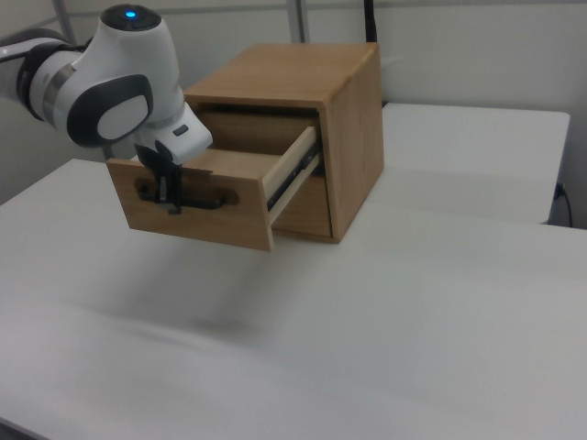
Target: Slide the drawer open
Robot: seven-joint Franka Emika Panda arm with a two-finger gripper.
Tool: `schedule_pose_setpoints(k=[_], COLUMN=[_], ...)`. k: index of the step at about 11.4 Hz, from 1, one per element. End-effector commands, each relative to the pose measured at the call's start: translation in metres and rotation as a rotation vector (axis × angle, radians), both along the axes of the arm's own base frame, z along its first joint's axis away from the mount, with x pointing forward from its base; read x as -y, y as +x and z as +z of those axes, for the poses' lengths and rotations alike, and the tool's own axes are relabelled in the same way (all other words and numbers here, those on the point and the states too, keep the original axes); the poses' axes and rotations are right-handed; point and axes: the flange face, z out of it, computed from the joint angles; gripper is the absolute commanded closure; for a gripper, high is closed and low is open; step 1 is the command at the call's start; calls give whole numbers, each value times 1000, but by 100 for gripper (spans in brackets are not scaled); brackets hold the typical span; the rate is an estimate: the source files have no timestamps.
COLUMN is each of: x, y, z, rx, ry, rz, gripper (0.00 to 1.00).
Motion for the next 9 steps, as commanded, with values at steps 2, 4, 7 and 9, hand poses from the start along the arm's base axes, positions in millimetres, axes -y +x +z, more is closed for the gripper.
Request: schedule_pose_setpoints(k=[2,4,7,9], x=[-10,-13,-7,-10], y=[-20,-25,-32,-36], z=[10,37,97,120], rx=[-21,-31,53,-16], ry=[18,12,-137,-338], rz=[238,404,735,890], gripper=[0,0,0,0])
